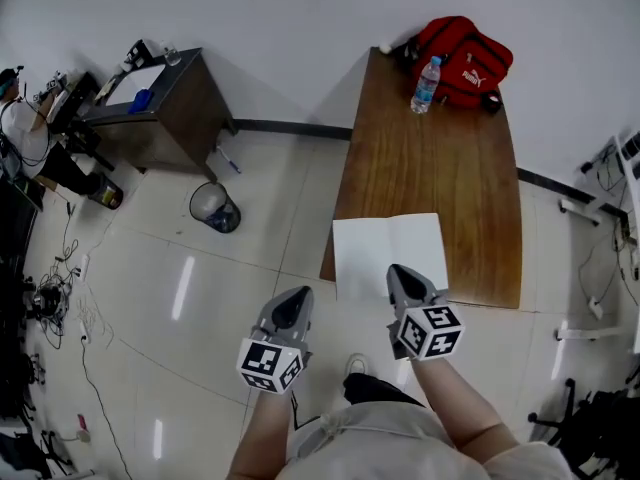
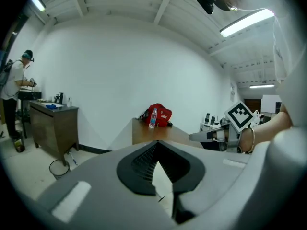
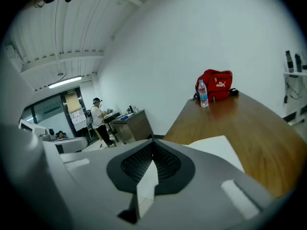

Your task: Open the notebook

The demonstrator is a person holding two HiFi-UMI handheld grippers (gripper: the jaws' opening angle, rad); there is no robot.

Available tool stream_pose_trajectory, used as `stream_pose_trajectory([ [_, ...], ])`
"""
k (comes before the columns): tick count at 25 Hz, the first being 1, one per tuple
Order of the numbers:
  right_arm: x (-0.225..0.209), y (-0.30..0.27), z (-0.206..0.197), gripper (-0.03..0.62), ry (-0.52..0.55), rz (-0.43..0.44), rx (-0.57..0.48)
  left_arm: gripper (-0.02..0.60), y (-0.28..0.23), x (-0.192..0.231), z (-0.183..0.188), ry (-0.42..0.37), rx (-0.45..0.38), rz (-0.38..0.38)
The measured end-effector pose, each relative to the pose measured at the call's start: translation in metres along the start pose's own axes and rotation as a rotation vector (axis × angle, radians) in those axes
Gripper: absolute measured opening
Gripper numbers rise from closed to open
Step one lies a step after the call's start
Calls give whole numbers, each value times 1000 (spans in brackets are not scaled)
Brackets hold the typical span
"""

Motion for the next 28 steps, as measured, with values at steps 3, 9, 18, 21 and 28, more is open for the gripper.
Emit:
stream_pose_trajectory([
  [3, -6, 31, 27, 3, 36, -38, -80, 5, -12, -19, 23, -35, -48, -73],
  [9, -8, 102, 40, 2, 105, -129, -157, 5, -6, -63, 40, -72, -79, -206],
  [18, 52, 200, 5, 3, 154, -192, -203, 5, 83, -97, 31, -73, -85, -254],
  [21, 80, 230, -4, 2, 186, -192, -215, 5, 118, -105, 34, -75, -103, -261],
  [28, 135, 291, -29, 2, 214, -224, -232, 5, 197, -121, 34, -81, -108, -277],
])
Point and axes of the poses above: the fingertips, and each gripper's own axes: y backward along the fingers, x to its left, z out of its top, the point moved 7 cm from there along y, backward along the fingers, and after that the axes turned 9 degrees about -x, right-handed, at the moved point
